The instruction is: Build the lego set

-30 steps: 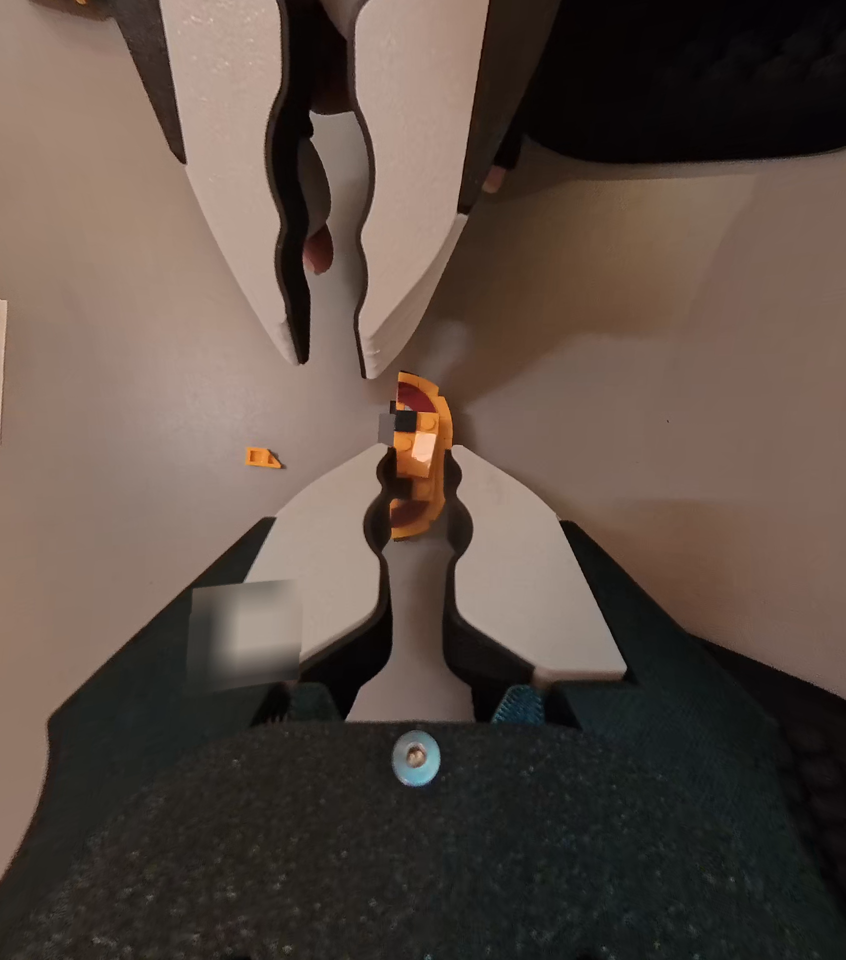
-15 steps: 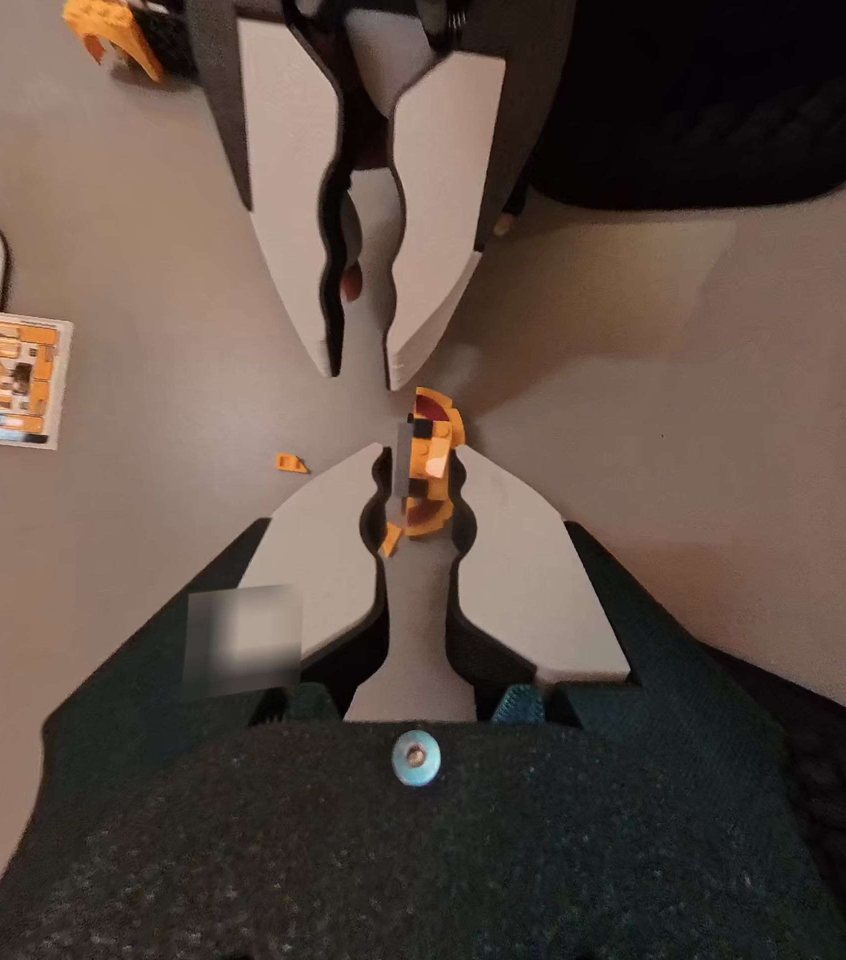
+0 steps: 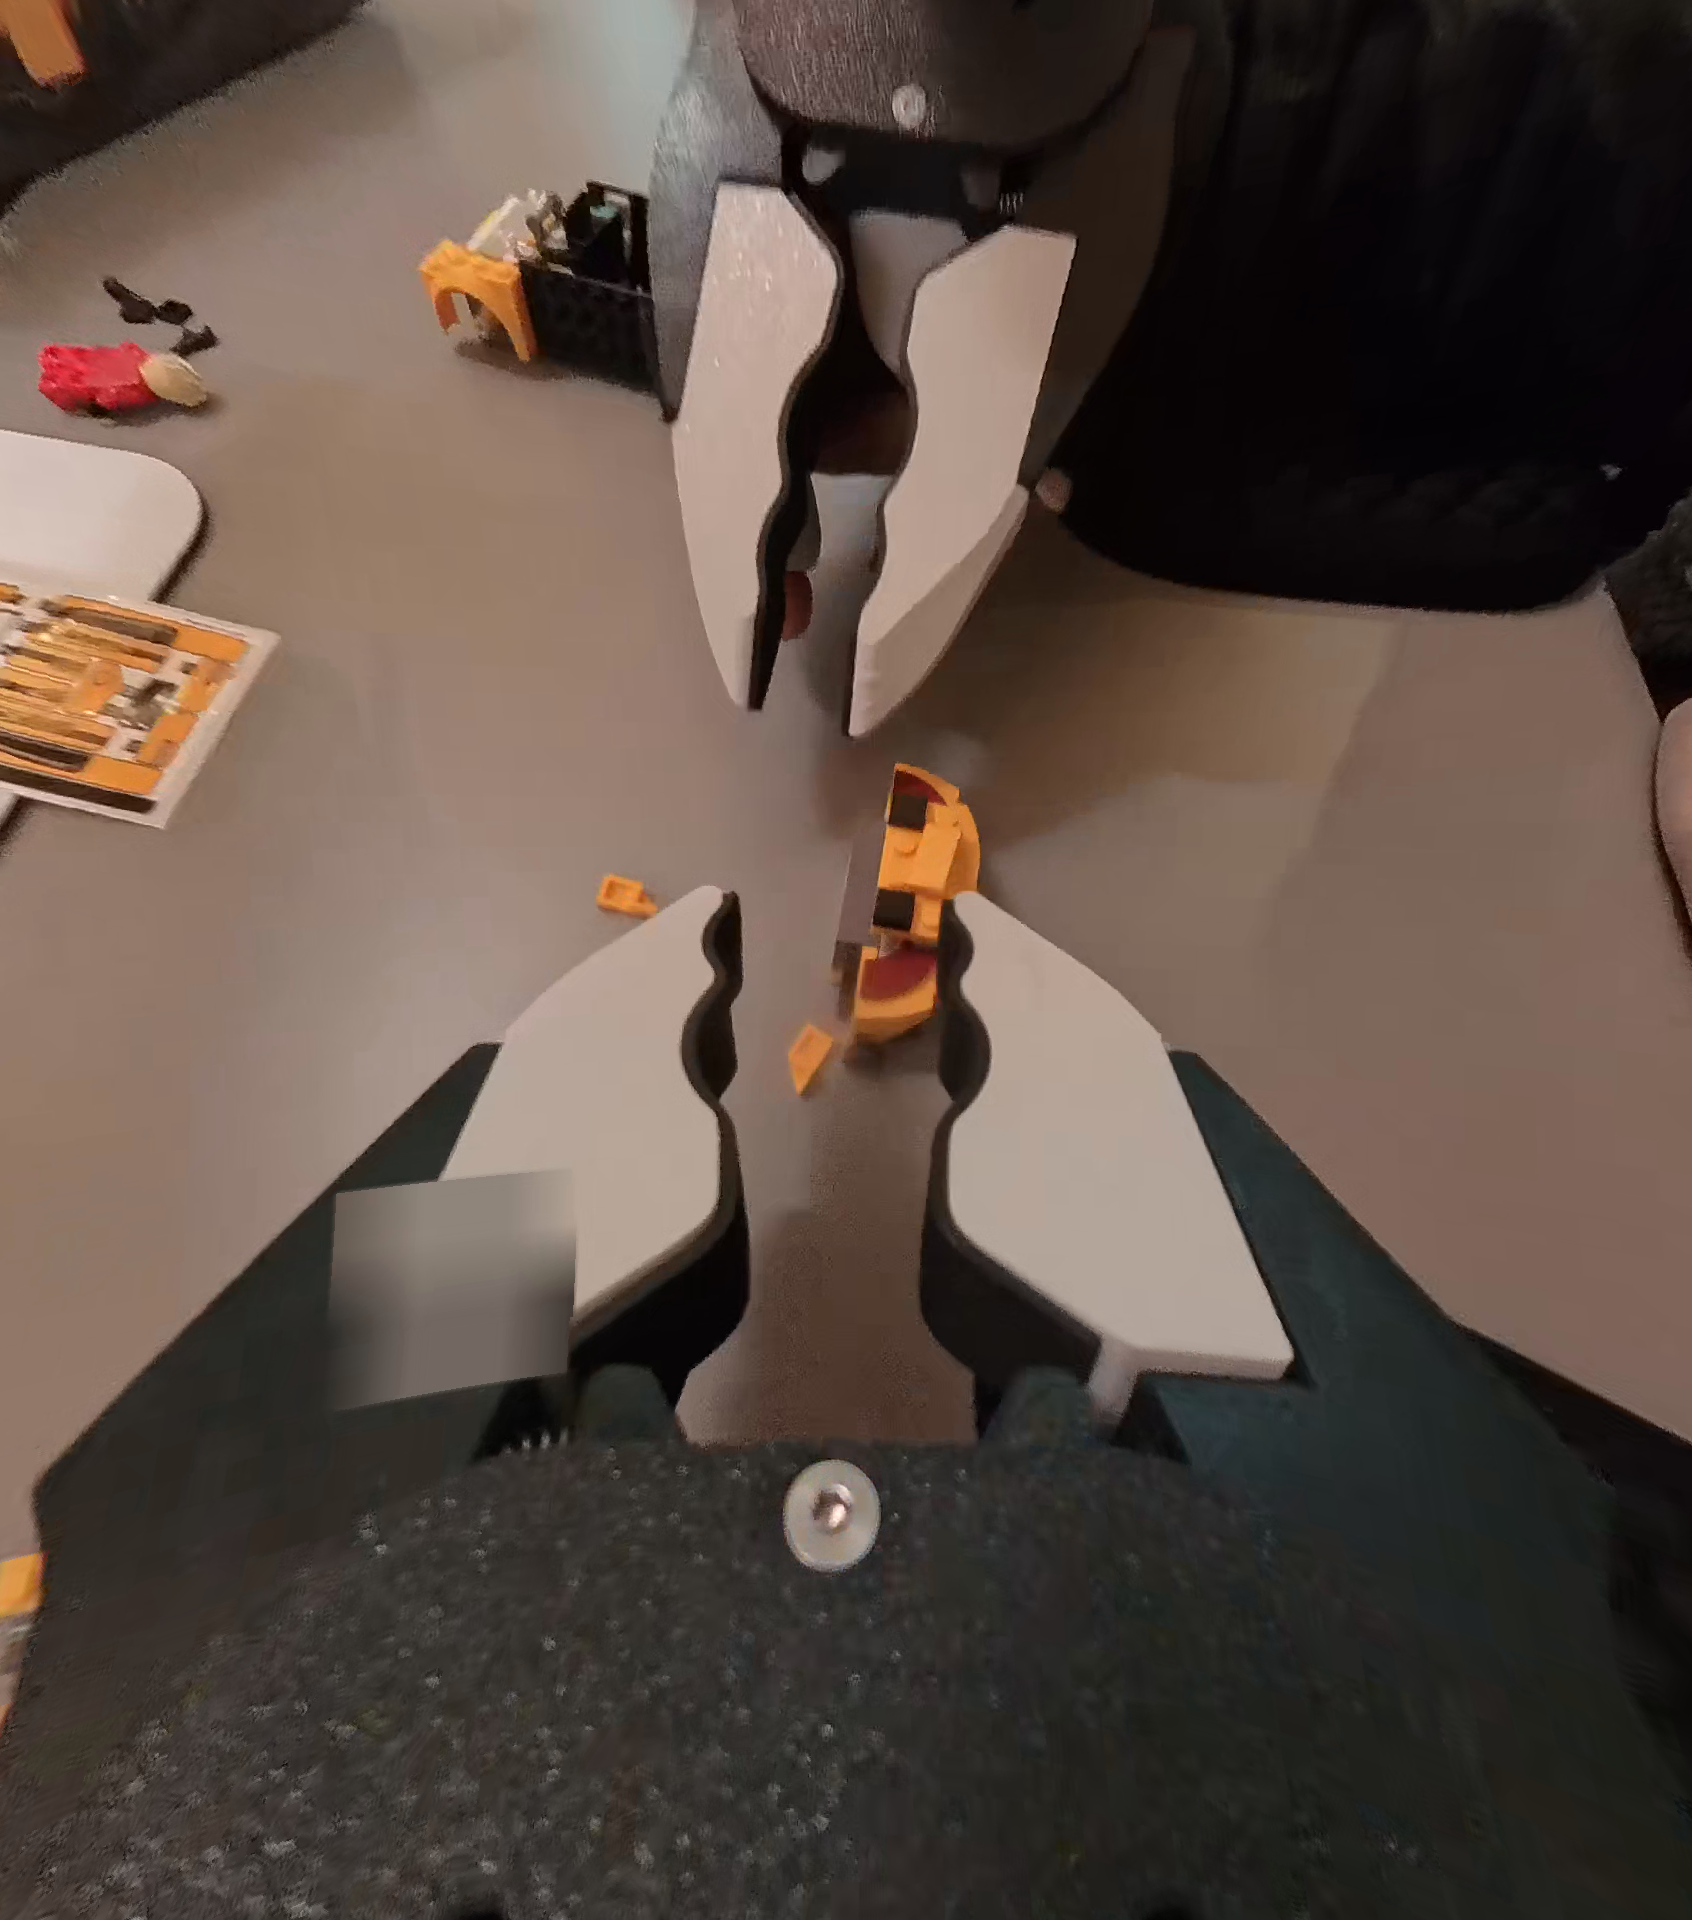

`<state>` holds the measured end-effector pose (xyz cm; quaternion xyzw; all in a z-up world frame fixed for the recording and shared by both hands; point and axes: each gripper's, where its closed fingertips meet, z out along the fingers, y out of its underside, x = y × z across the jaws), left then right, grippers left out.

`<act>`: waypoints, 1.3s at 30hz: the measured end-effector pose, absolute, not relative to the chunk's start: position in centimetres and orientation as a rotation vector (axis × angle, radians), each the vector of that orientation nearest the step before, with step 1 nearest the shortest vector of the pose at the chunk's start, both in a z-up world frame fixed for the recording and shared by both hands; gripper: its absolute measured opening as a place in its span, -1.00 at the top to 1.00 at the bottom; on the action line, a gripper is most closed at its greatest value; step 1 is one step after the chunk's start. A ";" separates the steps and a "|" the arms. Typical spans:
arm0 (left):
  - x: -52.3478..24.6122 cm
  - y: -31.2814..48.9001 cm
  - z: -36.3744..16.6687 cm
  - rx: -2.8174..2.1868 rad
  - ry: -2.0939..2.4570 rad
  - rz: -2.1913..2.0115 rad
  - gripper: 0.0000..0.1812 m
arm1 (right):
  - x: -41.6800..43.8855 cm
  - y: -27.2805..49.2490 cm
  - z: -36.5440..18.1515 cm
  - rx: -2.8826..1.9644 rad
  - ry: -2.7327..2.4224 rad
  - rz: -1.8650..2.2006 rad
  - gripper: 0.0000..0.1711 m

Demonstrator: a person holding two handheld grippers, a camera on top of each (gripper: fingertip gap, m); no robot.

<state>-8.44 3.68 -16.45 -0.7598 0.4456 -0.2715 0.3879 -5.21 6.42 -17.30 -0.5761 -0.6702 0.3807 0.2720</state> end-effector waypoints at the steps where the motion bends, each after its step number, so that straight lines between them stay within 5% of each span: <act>1: -8.4 3.6 -17.0 -1.939 1.147 -0.696 0.58 | -5.2 6.4 -17.3 -1.552 -1.803 1.026 0.78; 11: -7.1 2.1 -20.3 -1.944 1.321 -0.722 0.40 | -5.3 6.3 -17.1 -1.537 -1.803 1.030 0.78; 39: -7.2 2.8 -20.6 -1.985 1.273 -0.726 0.68 | -5.7 4.6 -15.8 -1.321 -1.879 0.908 0.74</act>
